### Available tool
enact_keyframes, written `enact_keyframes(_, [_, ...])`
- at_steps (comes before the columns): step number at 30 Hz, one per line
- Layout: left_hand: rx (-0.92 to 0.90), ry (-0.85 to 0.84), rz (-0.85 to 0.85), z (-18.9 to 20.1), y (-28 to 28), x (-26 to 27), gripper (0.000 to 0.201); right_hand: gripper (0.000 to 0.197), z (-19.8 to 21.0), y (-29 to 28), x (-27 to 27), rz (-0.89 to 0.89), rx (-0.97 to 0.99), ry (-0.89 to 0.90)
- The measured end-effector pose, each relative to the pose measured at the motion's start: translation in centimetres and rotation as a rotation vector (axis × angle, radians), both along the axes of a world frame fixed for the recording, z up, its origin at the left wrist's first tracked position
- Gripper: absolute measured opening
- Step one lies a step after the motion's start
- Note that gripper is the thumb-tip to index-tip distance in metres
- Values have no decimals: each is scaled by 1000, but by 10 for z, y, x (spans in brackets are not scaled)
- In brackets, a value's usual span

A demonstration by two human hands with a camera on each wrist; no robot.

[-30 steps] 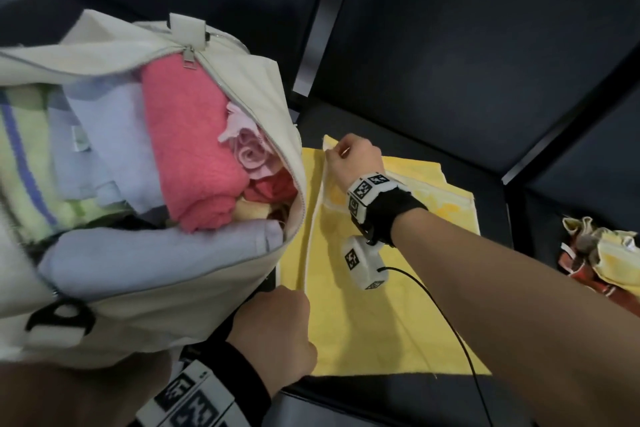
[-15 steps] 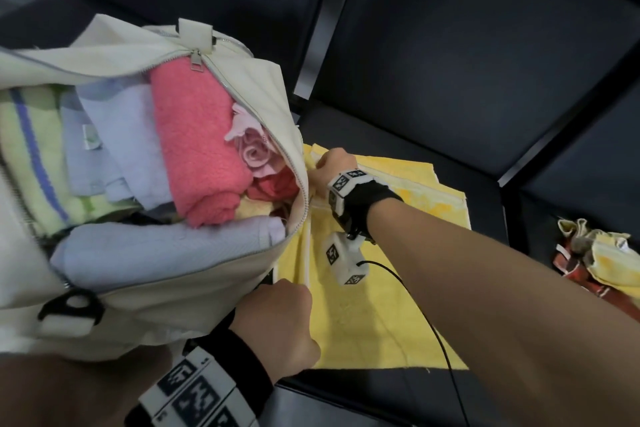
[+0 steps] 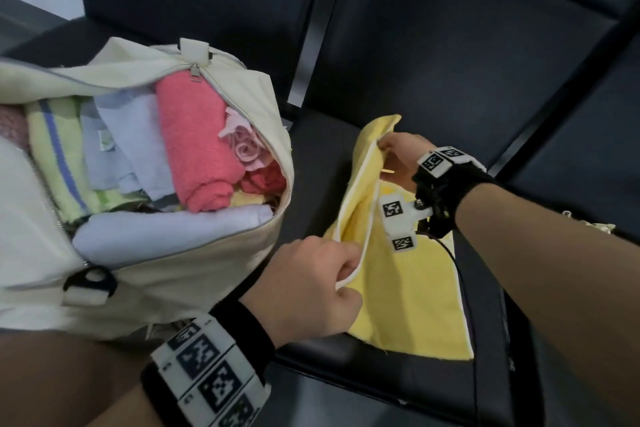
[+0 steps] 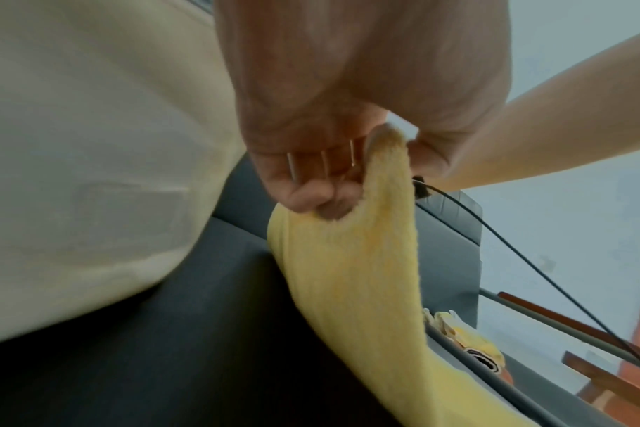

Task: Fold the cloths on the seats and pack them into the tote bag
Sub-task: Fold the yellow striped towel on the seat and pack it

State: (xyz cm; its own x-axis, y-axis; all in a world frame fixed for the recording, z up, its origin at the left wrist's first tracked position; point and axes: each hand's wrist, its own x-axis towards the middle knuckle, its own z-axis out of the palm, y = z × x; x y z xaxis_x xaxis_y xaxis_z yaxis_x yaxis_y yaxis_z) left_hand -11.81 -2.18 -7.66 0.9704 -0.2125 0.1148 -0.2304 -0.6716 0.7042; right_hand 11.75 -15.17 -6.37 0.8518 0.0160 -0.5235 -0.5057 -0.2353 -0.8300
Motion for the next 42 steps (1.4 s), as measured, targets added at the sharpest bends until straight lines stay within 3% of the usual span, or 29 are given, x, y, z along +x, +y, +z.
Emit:
enact_keyframes(4, [-226, -105, -32, 14, -32, 8, 19, 8, 15, -47, 10, -53, 21, 30])
enact_keyframes(6, [-393, -94, -40, 13, -48, 12, 16, 21, 18, -70, 16, -102, 5, 32])
enact_keyframes(10, [-636, 146, -128, -3, -74, 9, 30, 16, 5, -119, 23, -175, -57, 85])
enact_keyframes(12, [-543, 164, -213, -19, -81, 5, 36, 21, -9, -145, 20, -205, -137, 114])
enact_keyframes(15, [-243, 11, -243, -46, -79, 4, 36, 20, -26, -178, 1, -208, -377, 139])
enact_keyframes(17, [-97, -62, -236, -63, -73, 7, 39, 9, -34, -188, -17, -81, -616, 46])
enact_keyframes(18, [-41, -75, -242, -69, -71, 7, 40, 18, -37, -189, -27, -5, -745, -23])
enact_keyframes(20, [46, -84, -276, -81, -69, 5, 43, 16, -37, -179, -60, 139, -905, -140])
enact_keyframes(24, [145, -71, -319, -95, -69, -4, 40, 4, -41, -160, -130, 525, -899, -240])
enact_keyframes(28, [160, -82, -267, -93, -71, -7, 37, 9, -51, -156, -174, 704, -883, -369])
enact_keyframes(33, [235, -115, -238, -92, -74, -9, 24, 19, -58, -151, -202, 704, -975, -617])
enact_keyframes(36, [282, -154, -218, -91, -74, -10, 8, 25, -61, -144, -217, 786, -985, -481])
enact_keyframes(39, [317, -158, -202, -87, -73, -11, 30, 37, -66, -140, -232, 730, -958, -471])
enact_keyframes(42, [342, -155, -199, -84, -69, -10, 38, 43, -65, -139, -245, 709, -982, -508])
